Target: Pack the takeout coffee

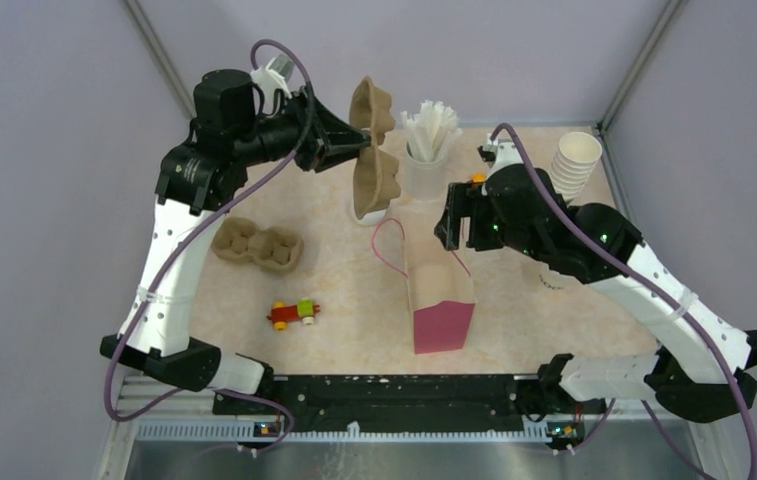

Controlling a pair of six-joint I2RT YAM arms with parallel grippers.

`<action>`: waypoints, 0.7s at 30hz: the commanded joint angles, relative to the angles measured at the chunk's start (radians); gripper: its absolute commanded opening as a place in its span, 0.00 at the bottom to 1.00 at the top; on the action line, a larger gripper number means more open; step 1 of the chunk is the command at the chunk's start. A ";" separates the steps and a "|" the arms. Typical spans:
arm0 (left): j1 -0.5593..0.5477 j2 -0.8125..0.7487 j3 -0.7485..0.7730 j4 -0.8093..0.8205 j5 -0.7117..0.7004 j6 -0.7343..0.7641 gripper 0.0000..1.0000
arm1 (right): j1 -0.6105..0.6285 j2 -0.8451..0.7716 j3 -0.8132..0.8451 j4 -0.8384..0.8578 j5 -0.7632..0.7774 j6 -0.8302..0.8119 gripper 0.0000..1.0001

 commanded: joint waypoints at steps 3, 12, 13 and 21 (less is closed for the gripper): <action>-0.111 -0.036 -0.024 0.052 -0.057 -0.037 0.22 | 0.016 -0.061 -0.037 0.053 0.094 0.005 0.73; -0.286 -0.008 -0.044 0.114 -0.146 -0.113 0.22 | 0.015 -0.144 -0.175 0.168 0.032 0.078 0.54; -0.299 -0.006 -0.050 0.115 -0.152 -0.117 0.22 | 0.015 -0.149 -0.179 0.167 0.033 0.082 0.52; -0.379 -0.006 -0.093 0.105 -0.169 -0.153 0.22 | 0.015 -0.196 -0.226 0.202 0.022 0.112 0.34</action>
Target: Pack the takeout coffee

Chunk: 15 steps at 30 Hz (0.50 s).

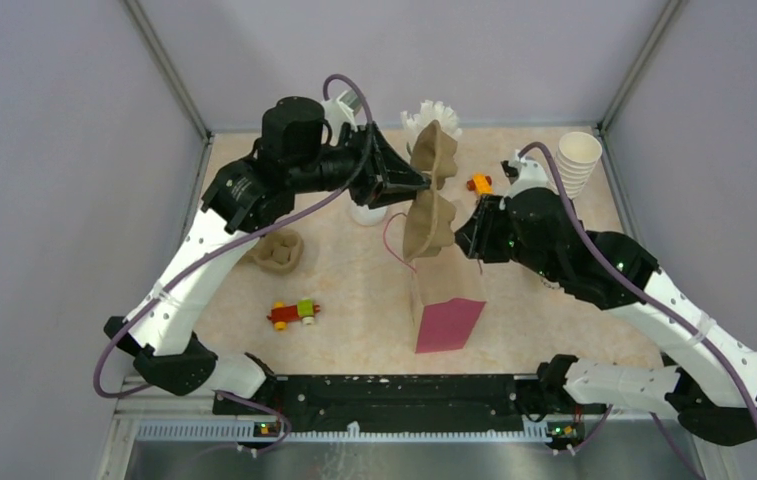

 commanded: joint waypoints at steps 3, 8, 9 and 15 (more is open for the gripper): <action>-0.043 -0.009 -0.043 0.048 -0.048 -0.036 0.22 | 0.011 -0.053 -0.023 0.066 -0.001 0.043 0.33; -0.096 -0.013 -0.111 0.069 -0.083 -0.051 0.22 | 0.011 -0.084 -0.057 0.087 -0.003 0.066 0.26; -0.106 -0.015 -0.125 0.074 -0.086 -0.050 0.22 | 0.011 -0.089 -0.064 0.097 -0.005 0.070 0.23; -0.119 -0.048 -0.195 0.044 -0.161 -0.037 0.21 | 0.011 -0.107 -0.093 0.104 -0.010 0.094 0.00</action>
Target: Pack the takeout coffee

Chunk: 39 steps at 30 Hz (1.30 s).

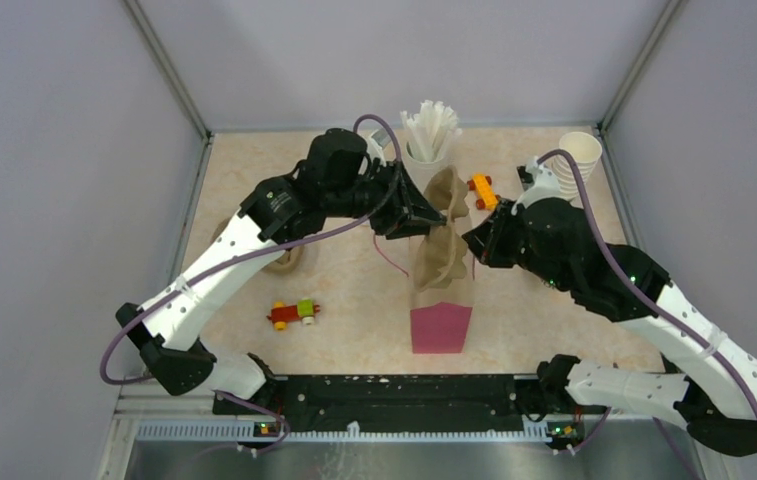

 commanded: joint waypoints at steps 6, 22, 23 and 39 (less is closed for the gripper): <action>-0.004 -0.053 -0.059 -0.039 -0.108 0.026 0.21 | 0.011 -0.026 -0.014 0.031 -0.010 0.041 0.00; -0.041 0.070 0.062 -0.088 -0.229 0.124 0.19 | 0.011 -0.059 -0.057 0.037 -0.015 0.069 0.00; -0.051 0.076 0.063 -0.081 -0.227 0.118 0.19 | 0.011 -0.061 -0.060 0.038 -0.015 0.070 0.00; -0.110 0.094 0.064 -0.119 -0.335 0.136 0.17 | 0.011 -0.070 -0.055 0.030 -0.001 0.063 0.00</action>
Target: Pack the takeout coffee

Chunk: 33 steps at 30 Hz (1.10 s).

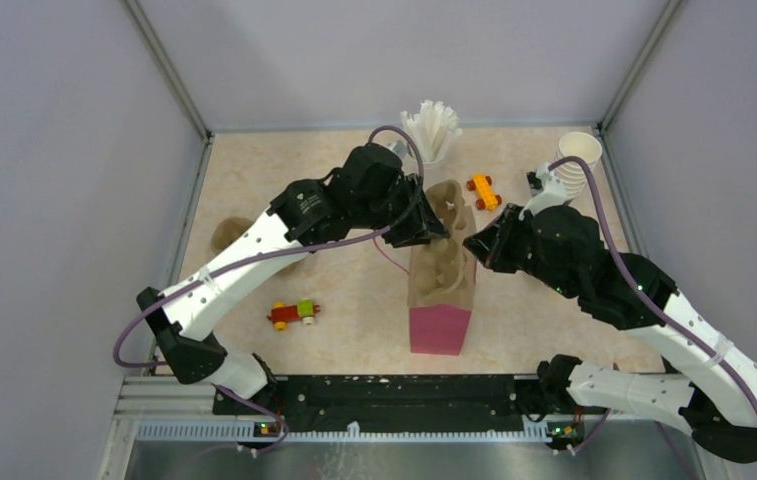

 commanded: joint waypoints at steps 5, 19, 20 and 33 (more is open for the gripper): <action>0.000 0.035 0.068 -0.035 -0.099 0.075 0.17 | 0.011 -0.013 0.005 -0.001 0.001 -0.001 0.00; -0.014 0.057 0.035 -0.044 -0.113 0.116 0.15 | 0.011 -0.025 -0.007 -0.006 0.009 -0.002 0.00; -0.015 0.056 0.036 -0.047 -0.112 0.114 0.15 | 0.012 -0.025 -0.008 -0.005 0.010 -0.002 0.00; -0.059 0.064 0.045 -0.127 -0.112 0.092 0.15 | 0.011 -0.027 -0.021 -0.004 0.027 -0.003 0.00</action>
